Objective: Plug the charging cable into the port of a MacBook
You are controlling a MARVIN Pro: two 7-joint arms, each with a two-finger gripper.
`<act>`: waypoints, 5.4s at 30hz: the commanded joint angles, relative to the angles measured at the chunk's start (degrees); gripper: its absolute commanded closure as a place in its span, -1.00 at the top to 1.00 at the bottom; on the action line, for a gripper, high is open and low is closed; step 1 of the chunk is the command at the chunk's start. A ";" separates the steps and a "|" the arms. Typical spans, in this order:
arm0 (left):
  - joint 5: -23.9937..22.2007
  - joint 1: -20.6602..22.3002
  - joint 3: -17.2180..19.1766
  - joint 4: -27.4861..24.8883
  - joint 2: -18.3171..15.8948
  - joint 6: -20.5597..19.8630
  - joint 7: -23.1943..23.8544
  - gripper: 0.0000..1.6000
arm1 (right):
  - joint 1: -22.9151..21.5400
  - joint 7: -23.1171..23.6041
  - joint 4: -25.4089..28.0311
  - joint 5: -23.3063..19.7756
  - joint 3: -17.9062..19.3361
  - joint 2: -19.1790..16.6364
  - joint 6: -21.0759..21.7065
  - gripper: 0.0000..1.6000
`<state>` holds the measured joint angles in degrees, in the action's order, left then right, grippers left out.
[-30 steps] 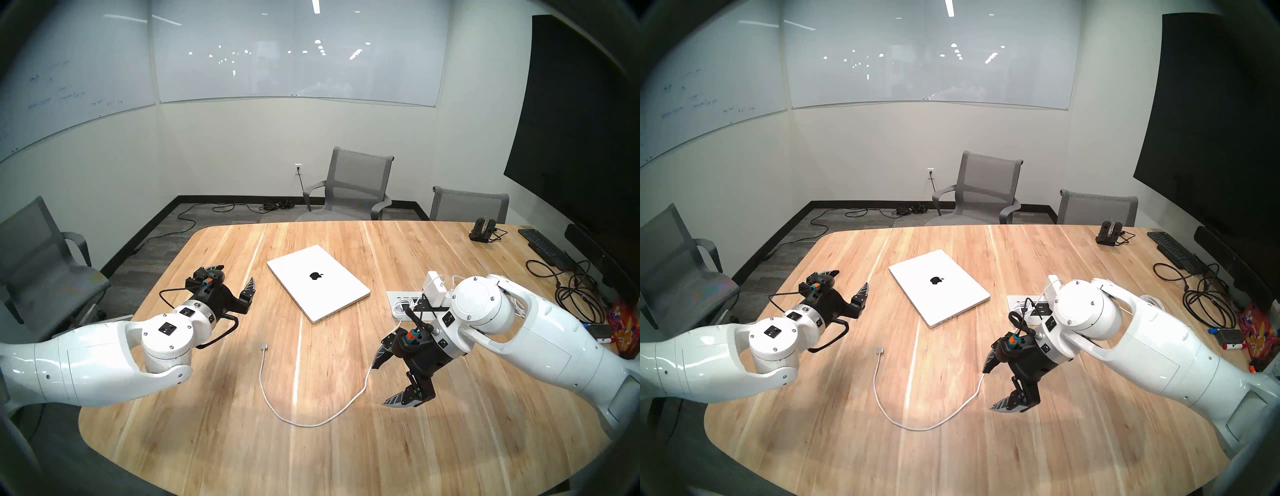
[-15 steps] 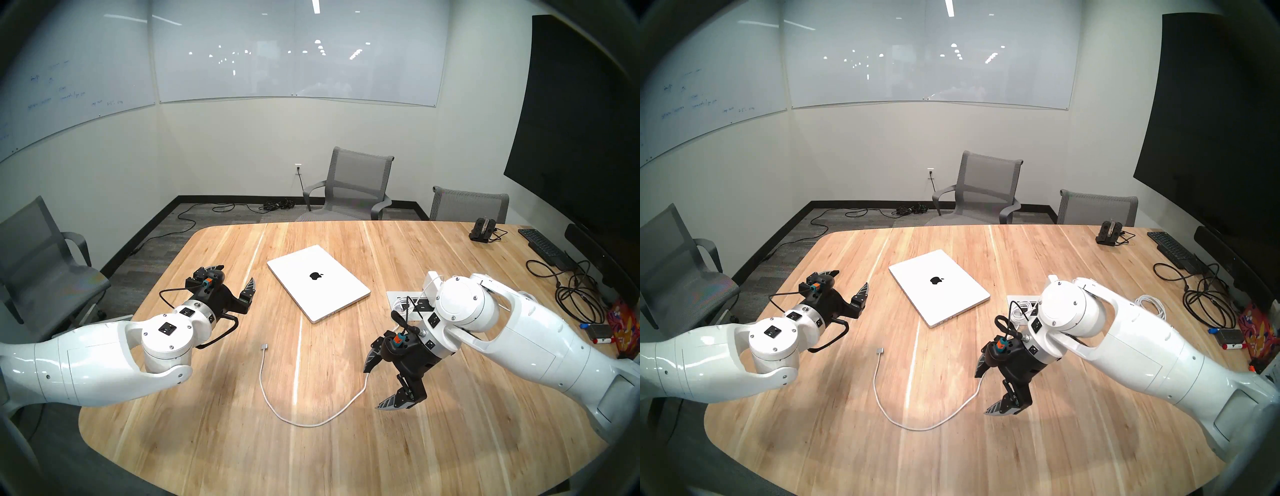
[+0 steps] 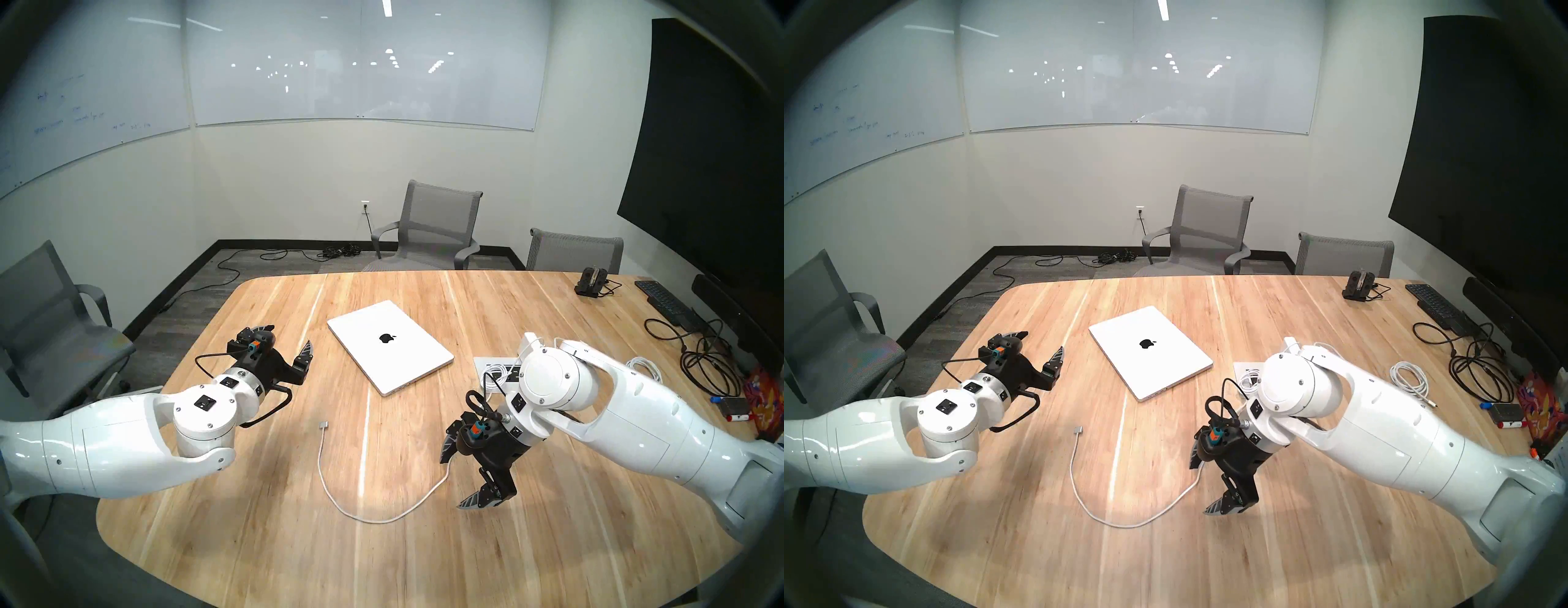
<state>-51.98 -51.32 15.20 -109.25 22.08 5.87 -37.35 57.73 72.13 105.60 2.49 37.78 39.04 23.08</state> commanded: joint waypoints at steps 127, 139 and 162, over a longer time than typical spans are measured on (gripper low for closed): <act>-0.11 0.81 0.73 -0.11 0.06 0.21 0.06 1.00 | 1.18 -1.08 -12.61 4.58 8.24 -9.55 -0.14 -1.00; -0.13 0.82 0.74 -0.11 0.06 0.21 0.08 1.00 | 2.40 -1.87 -14.33 3.53 9.37 -12.70 -2.42 -1.00; -0.16 0.82 0.75 -0.11 0.05 0.21 0.10 1.00 | 4.63 -2.32 -12.69 0.36 10.66 -14.42 -4.62 -1.00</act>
<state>-51.99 -51.30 15.18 -109.25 22.06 5.88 -37.33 62.44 69.52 91.49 3.60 47.82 25.45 18.56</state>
